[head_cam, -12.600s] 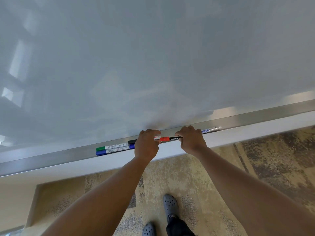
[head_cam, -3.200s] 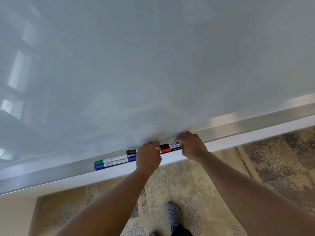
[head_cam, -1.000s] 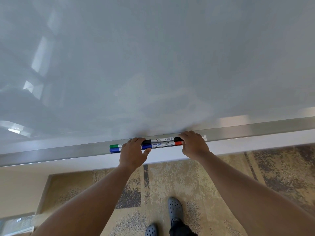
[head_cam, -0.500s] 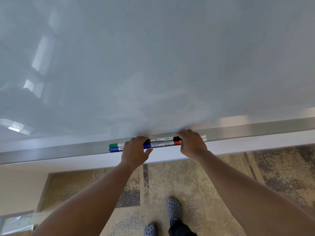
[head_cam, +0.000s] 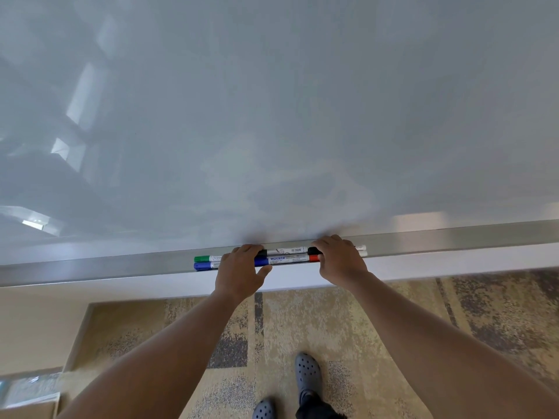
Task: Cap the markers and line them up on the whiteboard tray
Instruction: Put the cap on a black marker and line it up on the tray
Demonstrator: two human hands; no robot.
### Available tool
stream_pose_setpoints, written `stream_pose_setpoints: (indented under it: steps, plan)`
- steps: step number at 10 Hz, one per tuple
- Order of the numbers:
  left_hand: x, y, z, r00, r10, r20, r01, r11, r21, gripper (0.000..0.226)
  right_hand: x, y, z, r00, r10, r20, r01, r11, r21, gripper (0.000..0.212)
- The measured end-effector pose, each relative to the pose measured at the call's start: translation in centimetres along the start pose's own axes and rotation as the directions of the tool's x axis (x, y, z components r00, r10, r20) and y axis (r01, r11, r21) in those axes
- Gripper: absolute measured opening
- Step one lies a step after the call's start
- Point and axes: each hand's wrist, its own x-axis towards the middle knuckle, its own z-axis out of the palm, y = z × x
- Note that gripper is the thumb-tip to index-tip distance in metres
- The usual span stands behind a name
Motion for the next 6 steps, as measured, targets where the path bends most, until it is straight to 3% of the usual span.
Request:
stream_pose_setpoints:
  steps: [3, 6]
  plan:
    - [-0.8, 0.4, 0.2, 0.997, -0.067, -0.023, 0.067, 0.998, -0.016, 0.060, 0.0, -0.4, 0.4, 0.989, -0.074, -0.127, 0.075, 0.997, -0.001, 0.023]
    - [-2.6, 0.2, -1.3, 0.989, -0.130, -0.075, 0.125, 0.990, -0.064, 0.063, -0.5, -2.8, 0.1, 0.966, -0.087, -0.242, 0.091, 0.996, 0.005, 0.027]
